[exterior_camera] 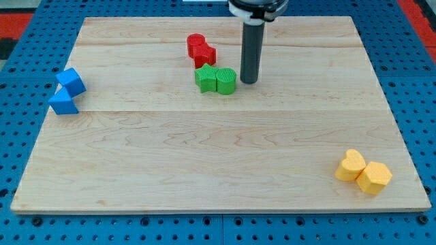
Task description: Slide red star to the right side of the board
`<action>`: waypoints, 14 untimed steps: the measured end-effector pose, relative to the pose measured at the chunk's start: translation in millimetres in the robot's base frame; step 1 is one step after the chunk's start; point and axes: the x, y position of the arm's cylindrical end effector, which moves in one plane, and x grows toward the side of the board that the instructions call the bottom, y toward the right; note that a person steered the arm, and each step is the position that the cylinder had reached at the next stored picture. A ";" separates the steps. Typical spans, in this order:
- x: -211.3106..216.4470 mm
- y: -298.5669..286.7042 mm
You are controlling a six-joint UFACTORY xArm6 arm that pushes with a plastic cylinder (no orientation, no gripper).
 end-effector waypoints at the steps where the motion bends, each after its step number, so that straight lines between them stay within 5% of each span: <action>1: -57.5 1.5; 3: -141.1 -71.1; 5: -104.9 -193.2; 6: -42.1 -178.4; 7: -31.4 -153.7; 10: -42.2 -37.8; 14: -82.7 0.8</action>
